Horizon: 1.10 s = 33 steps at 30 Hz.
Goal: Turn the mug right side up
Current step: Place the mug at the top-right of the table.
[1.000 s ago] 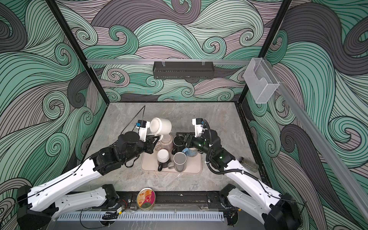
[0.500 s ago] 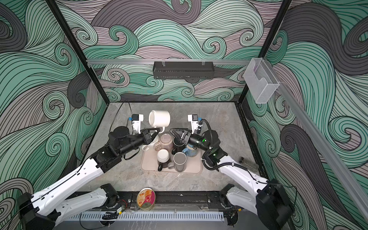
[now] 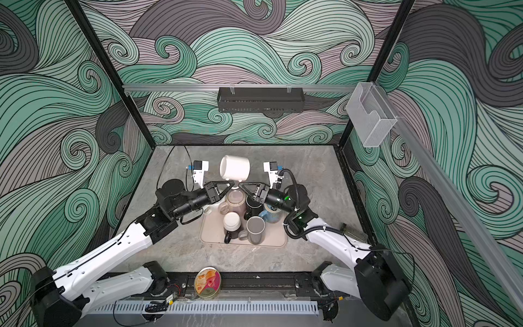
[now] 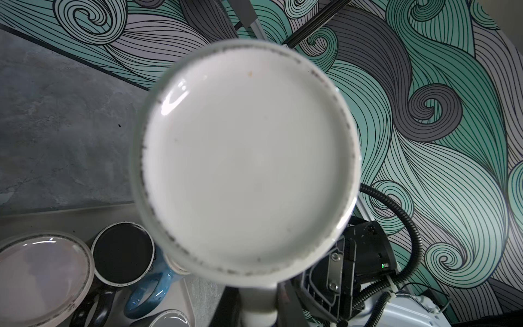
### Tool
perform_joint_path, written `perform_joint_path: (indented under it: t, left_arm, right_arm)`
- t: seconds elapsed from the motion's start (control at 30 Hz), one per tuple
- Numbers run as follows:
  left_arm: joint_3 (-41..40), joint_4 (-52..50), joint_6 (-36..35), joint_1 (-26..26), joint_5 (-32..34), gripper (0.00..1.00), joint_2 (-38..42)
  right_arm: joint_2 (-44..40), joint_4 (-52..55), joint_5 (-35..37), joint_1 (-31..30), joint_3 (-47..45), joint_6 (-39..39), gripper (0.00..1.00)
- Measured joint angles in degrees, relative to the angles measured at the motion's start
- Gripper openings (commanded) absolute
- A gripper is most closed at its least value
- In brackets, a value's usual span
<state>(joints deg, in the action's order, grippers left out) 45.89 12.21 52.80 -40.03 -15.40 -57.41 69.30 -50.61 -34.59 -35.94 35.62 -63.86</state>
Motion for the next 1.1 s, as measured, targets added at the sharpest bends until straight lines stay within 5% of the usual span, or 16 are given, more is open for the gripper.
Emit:
perform_joint_path:
  t: [0.47, 0.73, 0.87, 1.1]
  left_arm:
    - [-0.3, 4.8, 3.0, 0.9, -1.7, 0.00, -2.5]
    - [-1.4, 7.6, 3.4, 1.4, -1.5, 0.00, -2.5]
    - [-2.0, 9.3, 3.4, 2.0, -0.4, 0.00, -2.5]
    - [-2.3, 9.7, 3.4, 2.4, -0.2, 0.00, -2.5]
  right_arm:
    - [7.1, -10.5, 0.7, -0.2, 0.8, -5.9, 0.32]
    - [12.7, -18.6, 1.1, -0.2, 2.8, -11.5, 0.22]
    - [15.6, -22.4, 0.7, -0.2, 4.4, -14.3, 0.00]
    - [17.0, -23.8, 0.3, -0.2, 5.0, -15.2, 0.00]
